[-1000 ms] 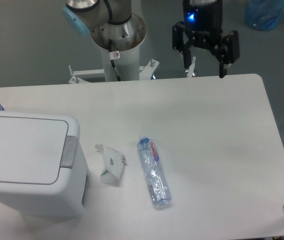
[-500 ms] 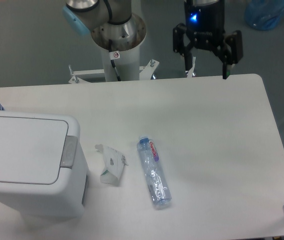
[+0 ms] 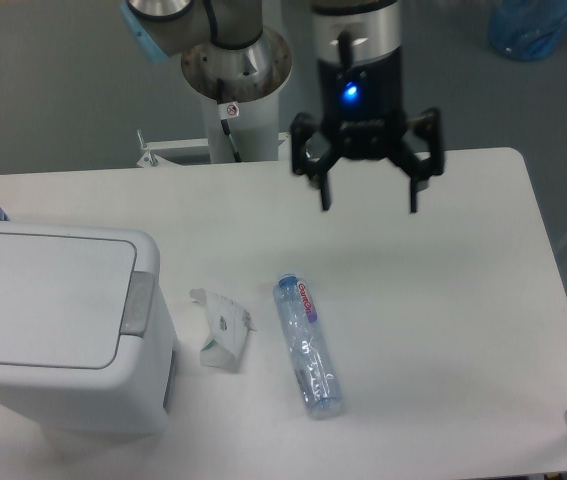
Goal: Open the trash can
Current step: 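Move the open gripper toward the white trash bin's lid edge, then lower the gripper finger onto the lid's raised tab, then press down on the lid tab with the gripper finger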
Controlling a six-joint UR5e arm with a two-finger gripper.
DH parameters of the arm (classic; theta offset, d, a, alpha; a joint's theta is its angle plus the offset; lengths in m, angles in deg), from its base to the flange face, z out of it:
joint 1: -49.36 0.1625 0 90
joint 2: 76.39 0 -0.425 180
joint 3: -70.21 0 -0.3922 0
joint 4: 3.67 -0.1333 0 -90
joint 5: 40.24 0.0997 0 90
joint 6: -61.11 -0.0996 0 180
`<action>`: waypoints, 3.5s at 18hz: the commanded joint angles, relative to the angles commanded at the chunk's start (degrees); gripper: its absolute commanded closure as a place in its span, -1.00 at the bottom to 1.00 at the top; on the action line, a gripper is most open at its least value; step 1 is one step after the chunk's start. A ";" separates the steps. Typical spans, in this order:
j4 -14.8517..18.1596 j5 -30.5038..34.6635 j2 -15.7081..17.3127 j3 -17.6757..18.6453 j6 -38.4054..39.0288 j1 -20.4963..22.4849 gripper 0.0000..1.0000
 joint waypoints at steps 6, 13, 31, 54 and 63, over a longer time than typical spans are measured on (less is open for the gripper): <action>-2.47 -5.08 -2.29 -0.09 13.64 -4.59 -1.00; -2.73 -8.62 -3.61 -0.18 17.35 -5.64 -1.00; -2.56 -8.26 -4.31 2.28 12.69 -7.93 -1.00; -2.73 -8.26 -4.75 2.64 12.60 -7.93 -1.00; -2.65 -8.26 -4.75 2.72 12.60 -7.93 -1.00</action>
